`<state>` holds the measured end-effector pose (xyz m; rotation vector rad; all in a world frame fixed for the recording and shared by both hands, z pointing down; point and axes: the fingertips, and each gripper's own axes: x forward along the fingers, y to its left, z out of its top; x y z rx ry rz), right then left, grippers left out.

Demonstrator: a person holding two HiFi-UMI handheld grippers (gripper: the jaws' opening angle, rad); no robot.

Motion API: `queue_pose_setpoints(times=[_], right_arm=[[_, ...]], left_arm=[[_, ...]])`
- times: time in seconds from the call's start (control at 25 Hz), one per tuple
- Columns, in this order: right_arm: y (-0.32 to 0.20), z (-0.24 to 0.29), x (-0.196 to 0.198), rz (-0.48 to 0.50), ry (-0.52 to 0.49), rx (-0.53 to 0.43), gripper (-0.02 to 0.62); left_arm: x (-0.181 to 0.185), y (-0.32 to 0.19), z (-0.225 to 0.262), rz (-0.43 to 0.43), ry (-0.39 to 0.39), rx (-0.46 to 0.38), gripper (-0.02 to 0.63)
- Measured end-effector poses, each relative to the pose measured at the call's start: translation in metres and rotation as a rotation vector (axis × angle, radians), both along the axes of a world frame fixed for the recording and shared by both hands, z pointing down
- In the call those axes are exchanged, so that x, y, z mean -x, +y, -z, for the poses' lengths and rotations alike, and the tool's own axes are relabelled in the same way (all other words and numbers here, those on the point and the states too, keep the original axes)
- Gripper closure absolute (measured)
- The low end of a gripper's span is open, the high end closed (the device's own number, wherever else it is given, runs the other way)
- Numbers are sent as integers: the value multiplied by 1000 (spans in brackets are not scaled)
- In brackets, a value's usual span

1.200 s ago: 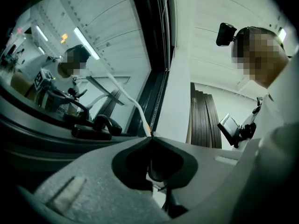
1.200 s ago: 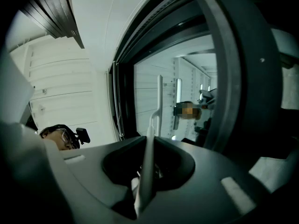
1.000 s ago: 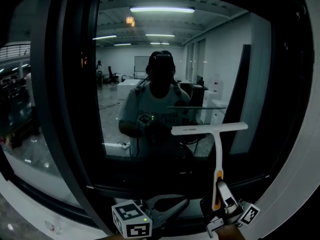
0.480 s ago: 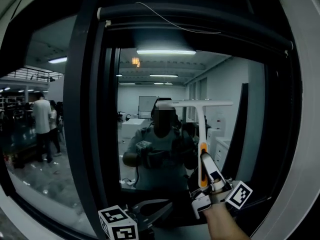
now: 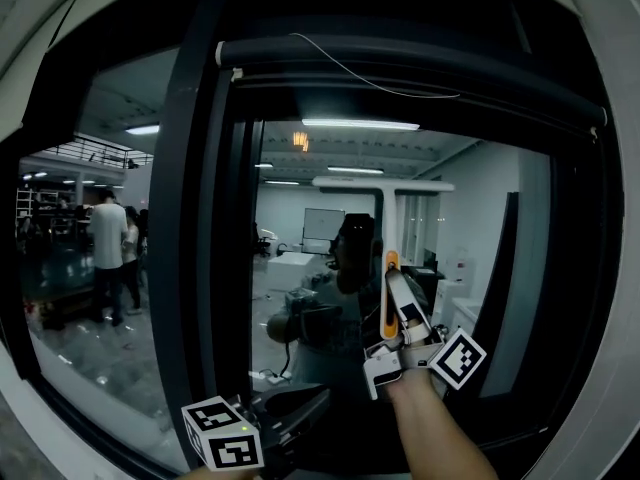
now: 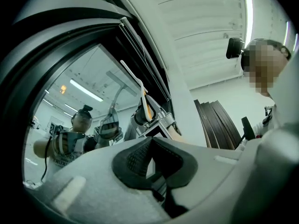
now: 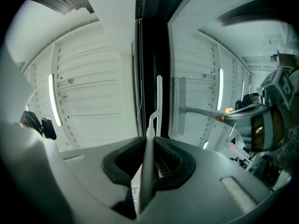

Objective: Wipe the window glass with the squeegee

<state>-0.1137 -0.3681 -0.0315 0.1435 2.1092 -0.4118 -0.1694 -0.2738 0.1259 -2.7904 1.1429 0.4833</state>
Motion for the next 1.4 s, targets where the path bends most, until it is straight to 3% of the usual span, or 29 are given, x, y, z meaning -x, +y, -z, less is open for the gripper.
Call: queue_pose_setpoints(times=[0.32, 0.76, 1.4], right_arm=[[-15, 7, 18, -26, -12, 10, 534], [-13, -7, 22, -46, -57, 18, 534], [-4, -54, 25, -37, -39, 68, 534]], left_arm=[[12, 2, 12, 19, -12, -25, 606], [36, 15, 17, -49, -42, -34, 606], [45, 26, 2, -99, -7, -26, 606]])
